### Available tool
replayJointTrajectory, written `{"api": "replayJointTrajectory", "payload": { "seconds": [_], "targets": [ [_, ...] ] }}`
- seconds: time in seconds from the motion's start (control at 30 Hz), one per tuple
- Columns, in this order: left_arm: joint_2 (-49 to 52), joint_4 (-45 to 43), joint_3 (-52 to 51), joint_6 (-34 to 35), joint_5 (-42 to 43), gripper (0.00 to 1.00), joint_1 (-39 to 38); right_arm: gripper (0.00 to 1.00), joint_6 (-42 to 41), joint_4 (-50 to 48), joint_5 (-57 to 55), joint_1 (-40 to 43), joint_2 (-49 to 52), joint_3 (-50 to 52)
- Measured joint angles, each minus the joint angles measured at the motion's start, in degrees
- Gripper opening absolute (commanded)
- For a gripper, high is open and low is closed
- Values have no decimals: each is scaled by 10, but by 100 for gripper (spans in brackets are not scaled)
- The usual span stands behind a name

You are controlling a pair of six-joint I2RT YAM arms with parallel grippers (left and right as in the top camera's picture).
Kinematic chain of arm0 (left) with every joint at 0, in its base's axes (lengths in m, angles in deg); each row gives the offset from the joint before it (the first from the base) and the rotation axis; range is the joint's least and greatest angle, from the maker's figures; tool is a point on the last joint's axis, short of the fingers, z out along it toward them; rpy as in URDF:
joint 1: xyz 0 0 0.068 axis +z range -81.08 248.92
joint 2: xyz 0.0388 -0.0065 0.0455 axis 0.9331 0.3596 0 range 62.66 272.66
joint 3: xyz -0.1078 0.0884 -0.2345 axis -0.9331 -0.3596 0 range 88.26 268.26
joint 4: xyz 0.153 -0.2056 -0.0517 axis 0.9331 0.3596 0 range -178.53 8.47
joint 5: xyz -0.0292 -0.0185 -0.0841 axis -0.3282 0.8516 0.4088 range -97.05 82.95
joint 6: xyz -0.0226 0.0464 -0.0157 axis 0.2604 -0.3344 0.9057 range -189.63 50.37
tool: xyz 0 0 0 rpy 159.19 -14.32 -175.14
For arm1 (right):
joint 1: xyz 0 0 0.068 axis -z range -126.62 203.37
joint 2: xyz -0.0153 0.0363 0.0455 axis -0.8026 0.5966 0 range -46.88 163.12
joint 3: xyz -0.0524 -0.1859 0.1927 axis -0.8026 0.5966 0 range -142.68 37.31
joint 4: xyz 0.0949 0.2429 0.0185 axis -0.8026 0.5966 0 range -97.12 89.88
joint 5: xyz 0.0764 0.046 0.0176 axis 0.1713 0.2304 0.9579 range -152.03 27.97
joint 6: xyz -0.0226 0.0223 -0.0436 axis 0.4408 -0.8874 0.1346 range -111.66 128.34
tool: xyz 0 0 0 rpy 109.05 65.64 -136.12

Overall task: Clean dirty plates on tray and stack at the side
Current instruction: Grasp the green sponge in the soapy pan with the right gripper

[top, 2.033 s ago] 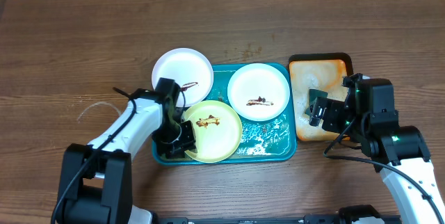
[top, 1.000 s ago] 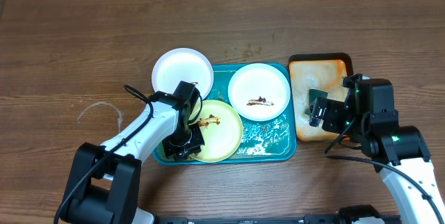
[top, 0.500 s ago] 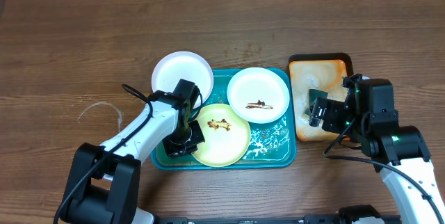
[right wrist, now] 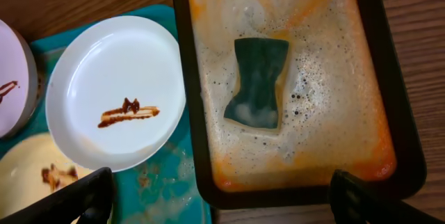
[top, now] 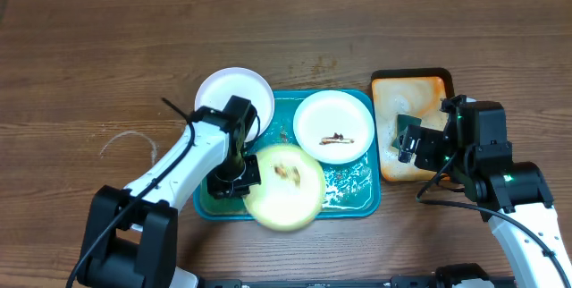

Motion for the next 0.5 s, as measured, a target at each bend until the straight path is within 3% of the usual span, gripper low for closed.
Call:
{"api": "replayJointTrajectory", "payload": {
  "seconds": [0.27,0.5],
  "targets": [
    [0,61,31,-47,-2,4,0,100,0,0,-5,0,0,0],
    [0,-5,25,-55,-21,4,0,95,0,-1,-5,0,2,0]
  ]
}}
